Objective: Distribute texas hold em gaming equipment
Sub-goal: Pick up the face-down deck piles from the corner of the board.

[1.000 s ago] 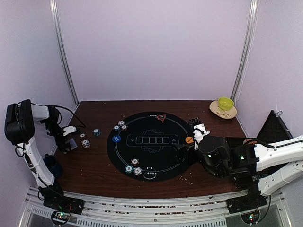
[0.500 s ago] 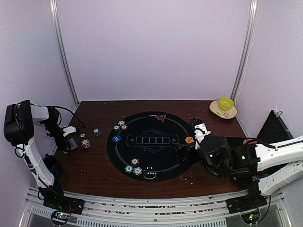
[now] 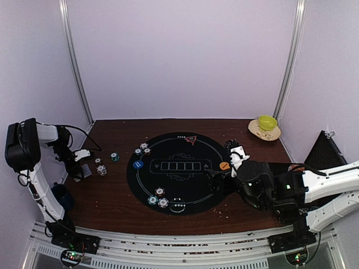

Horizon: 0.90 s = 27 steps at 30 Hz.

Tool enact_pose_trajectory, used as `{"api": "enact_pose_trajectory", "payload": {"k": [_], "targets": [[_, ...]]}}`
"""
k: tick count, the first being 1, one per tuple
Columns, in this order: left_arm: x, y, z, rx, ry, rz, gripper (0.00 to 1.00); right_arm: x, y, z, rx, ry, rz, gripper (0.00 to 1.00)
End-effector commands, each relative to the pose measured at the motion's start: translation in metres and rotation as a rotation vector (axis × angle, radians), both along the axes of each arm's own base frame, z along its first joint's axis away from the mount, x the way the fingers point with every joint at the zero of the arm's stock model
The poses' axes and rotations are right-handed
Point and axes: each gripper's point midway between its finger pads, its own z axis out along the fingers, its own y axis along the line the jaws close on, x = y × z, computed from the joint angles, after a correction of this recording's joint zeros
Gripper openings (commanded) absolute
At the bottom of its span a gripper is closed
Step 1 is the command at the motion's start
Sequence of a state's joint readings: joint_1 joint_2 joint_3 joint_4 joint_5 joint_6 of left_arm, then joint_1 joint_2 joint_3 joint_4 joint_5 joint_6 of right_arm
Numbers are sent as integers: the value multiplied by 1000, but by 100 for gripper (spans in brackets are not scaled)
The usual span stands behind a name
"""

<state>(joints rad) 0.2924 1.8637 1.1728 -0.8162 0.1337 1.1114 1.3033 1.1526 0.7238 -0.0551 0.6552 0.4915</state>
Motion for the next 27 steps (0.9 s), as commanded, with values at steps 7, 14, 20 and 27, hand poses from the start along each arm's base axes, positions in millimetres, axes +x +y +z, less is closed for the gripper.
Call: {"api": "enact_pose_trajectory", "payload": {"k": [7, 14, 20, 27], "targets": [[-12, -10, -6, -40, 57, 4, 31, 1, -1, 0, -21, -22, -13, 100], [-4, -10, 12, -45, 17, 8, 25, 1, 4, 2, -5, -34, 7, 100], [-3, -11, 22, -47, -5, 5, 24, 1, 23, 9, 49, -30, 55, 100], [-2, -9, 35, -29, -34, 1, 24, 3, 84, 23, 120, 30, 180, 100]]}}
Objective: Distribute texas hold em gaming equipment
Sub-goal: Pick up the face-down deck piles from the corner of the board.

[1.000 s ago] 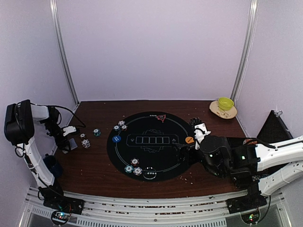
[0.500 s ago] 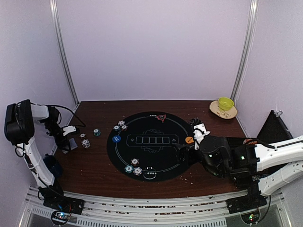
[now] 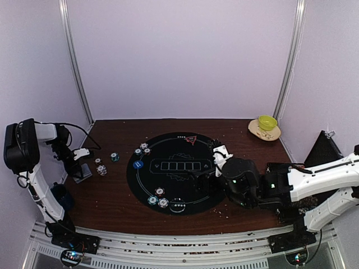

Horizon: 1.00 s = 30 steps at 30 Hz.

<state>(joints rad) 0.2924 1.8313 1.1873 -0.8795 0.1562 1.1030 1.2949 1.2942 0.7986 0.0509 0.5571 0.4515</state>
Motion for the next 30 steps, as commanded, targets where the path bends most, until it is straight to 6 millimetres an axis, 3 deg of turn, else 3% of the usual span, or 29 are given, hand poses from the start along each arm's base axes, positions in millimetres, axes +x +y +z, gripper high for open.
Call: {"api": "enact_pose_trajectory", "payload": {"k": [1, 6, 12, 17, 23, 30], "targets": [[4, -3, 23, -1, -49, -9, 24, 2, 52, 27, 113, 29, 104, 100], [2, -7, 21, -17, -47, -19, 24, 7, 96, 28, 114, 66, 168, 100], [6, -5, 28, -4, -66, -19, 24, 24, 112, 27, 164, 81, 169, 100], [7, -5, 31, -9, -67, -14, 24, 50, 133, 10, 301, 194, 250, 100], [11, -10, 41, -18, -87, -24, 24, 64, 182, -16, 358, 301, 368, 100], [9, -19, 47, -43, -97, -39, 25, 72, 236, 1, 482, 300, 491, 99]]}}
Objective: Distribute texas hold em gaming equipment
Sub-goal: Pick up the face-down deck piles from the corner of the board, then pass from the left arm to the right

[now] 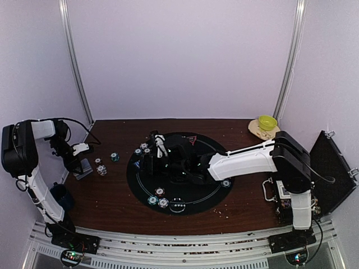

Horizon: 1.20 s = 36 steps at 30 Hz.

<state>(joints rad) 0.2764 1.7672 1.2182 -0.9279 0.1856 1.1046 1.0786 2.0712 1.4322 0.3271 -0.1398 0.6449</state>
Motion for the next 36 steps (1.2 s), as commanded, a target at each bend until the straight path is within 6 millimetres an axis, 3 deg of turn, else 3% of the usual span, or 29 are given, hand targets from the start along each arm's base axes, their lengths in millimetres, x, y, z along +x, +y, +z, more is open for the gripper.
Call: {"api": "enact_pose_trajectory", "payload": {"k": [1, 11, 18, 25, 30, 36], "targets": [[2, -11, 20, -28, -48, -25, 24, -6, 36, 41, 181, -7, 104, 99], [-10, -42, 41, -90, -82, -92, 25, 10, 81, 11, 309, 112, 164, 96], [-25, -87, 58, -139, -118, -181, 26, 11, 93, 11, 392, 152, 193, 95], [-46, -129, 65, -189, -122, -264, 27, 8, 105, -10, 427, 208, 230, 94], [-56, -148, 68, -211, -124, -305, 27, 7, 108, -28, 408, 233, 233, 93], [-64, -162, 61, -208, -113, -331, 27, 5, 109, -35, 388, 239, 233, 93]]}}
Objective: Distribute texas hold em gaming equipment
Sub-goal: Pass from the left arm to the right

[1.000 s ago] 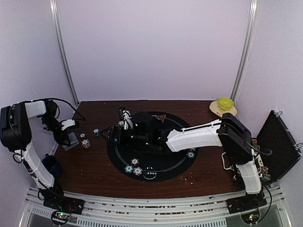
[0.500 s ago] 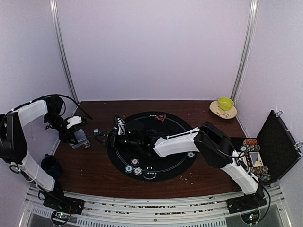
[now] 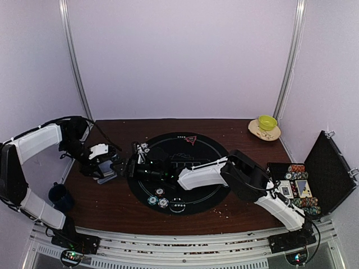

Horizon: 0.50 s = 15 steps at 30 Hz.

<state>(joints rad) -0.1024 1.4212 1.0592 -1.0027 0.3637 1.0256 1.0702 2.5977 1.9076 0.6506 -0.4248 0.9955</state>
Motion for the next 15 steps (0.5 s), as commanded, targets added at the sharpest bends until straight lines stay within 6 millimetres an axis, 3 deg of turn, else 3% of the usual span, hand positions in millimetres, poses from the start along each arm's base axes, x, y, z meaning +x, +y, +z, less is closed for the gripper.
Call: {"api": "enact_pose_trajectory", "payload": {"k": [1, 7, 15], "targets": [[-5, -14, 0, -26, -1, -8, 28, -5, 3, 4, 20, -3, 26, 93], [-7, -21, -3, -29, 0, -20, 28, -7, 4, -5, 9, 23, 42, 91], [-12, -27, -8, -22, 8, -35, 28, -11, 9, -11, 8, 37, 78, 81]]}}
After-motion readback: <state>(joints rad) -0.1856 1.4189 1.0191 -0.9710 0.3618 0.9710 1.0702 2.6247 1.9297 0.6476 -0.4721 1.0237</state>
